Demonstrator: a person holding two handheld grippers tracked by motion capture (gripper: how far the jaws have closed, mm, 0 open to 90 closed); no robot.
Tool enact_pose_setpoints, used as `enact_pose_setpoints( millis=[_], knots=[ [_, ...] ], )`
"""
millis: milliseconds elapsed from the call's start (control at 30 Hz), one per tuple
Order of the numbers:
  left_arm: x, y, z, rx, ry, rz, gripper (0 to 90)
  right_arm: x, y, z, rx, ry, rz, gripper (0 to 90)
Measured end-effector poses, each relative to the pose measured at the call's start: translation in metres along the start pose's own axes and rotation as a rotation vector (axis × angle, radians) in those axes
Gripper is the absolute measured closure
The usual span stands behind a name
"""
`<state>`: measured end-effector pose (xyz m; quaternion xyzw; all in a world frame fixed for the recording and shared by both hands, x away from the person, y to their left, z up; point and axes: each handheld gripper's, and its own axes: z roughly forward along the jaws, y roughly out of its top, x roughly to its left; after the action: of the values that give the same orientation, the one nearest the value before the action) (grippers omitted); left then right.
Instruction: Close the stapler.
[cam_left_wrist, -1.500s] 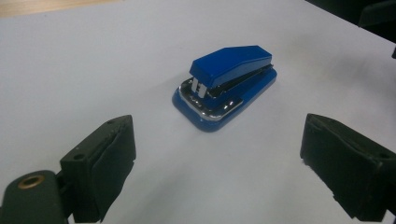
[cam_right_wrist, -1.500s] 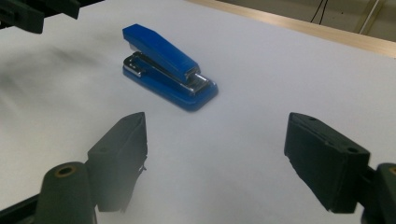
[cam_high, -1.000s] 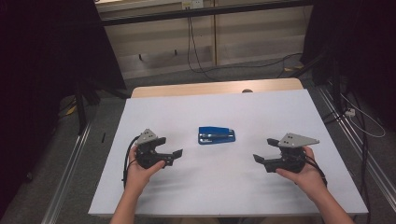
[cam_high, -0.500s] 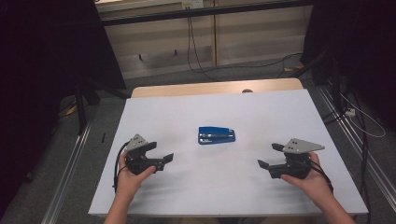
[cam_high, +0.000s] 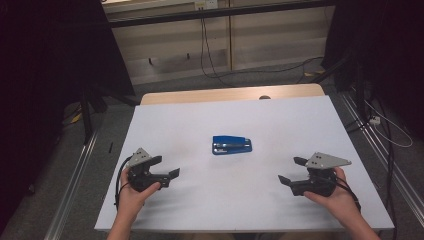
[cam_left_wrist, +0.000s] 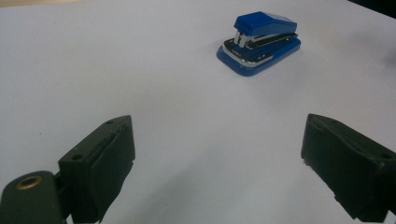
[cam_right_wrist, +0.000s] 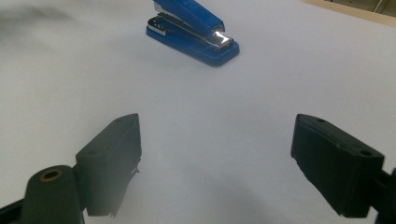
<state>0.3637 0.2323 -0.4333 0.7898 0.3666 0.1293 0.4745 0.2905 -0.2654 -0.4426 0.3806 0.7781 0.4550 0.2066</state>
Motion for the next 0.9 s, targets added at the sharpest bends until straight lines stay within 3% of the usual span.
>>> enact_pose_setpoints(
  millis=[533,900],
  knots=[
    [0.008,-0.009,-0.012,-0.006,0.007,-0.017,8.6,0.000,-0.003,-0.004,0.005,-0.002,0.006,16.3],
    [0.009,-0.012,-0.016,0.002,0.009,-0.007,8.6,0.001,-0.002,-0.004,0.007,-0.004,-0.001,16.1]
  ],
)
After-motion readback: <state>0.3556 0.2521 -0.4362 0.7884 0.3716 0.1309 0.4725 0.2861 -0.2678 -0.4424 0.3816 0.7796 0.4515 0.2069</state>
